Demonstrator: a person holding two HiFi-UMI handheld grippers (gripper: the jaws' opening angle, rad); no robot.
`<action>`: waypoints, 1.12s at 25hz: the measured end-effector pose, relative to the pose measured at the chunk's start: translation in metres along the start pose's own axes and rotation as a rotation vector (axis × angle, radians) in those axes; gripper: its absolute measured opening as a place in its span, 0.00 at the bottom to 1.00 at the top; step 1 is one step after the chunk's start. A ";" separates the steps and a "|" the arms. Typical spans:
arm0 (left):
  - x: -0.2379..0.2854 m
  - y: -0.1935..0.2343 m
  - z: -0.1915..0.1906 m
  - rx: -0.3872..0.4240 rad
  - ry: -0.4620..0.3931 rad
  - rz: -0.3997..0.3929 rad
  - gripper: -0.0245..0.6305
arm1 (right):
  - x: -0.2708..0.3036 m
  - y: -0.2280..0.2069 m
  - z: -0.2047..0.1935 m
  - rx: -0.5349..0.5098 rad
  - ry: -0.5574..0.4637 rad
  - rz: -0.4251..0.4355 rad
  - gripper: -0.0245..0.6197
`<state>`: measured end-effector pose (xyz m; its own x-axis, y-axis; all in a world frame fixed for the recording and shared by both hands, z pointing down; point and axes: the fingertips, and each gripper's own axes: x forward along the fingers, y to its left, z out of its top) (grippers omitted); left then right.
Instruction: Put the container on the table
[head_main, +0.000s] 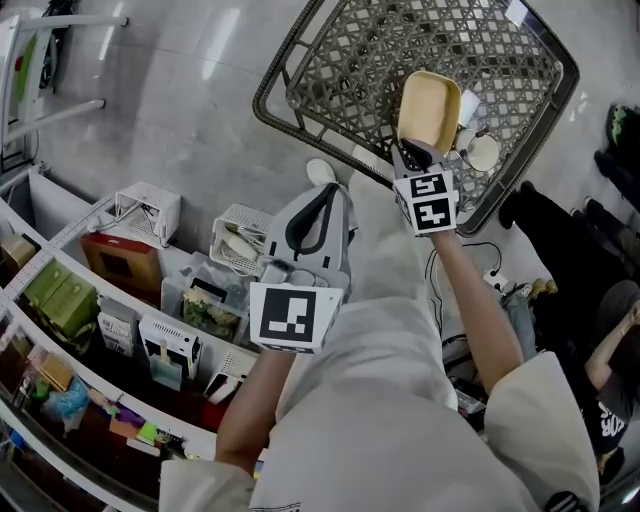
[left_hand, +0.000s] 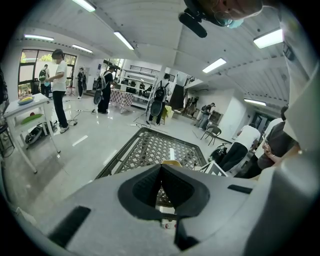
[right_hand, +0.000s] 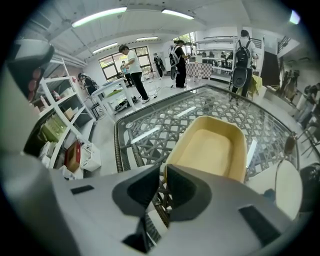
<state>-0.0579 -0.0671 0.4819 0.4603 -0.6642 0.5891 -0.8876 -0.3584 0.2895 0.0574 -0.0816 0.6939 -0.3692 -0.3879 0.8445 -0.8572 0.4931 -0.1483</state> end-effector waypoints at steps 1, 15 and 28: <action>0.000 0.000 0.000 0.000 -0.001 0.000 0.07 | -0.001 0.000 0.000 0.000 -0.002 -0.001 0.13; -0.015 0.003 0.016 0.064 -0.050 -0.016 0.07 | -0.044 0.013 0.037 -0.113 -0.088 -0.065 0.08; -0.050 -0.007 0.054 0.094 -0.125 -0.020 0.07 | -0.142 0.039 0.103 -0.131 -0.262 -0.082 0.07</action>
<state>-0.0741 -0.0668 0.4100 0.4818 -0.7309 0.4834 -0.8753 -0.4282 0.2248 0.0391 -0.0875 0.5146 -0.3955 -0.6100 0.6866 -0.8409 0.5412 -0.0035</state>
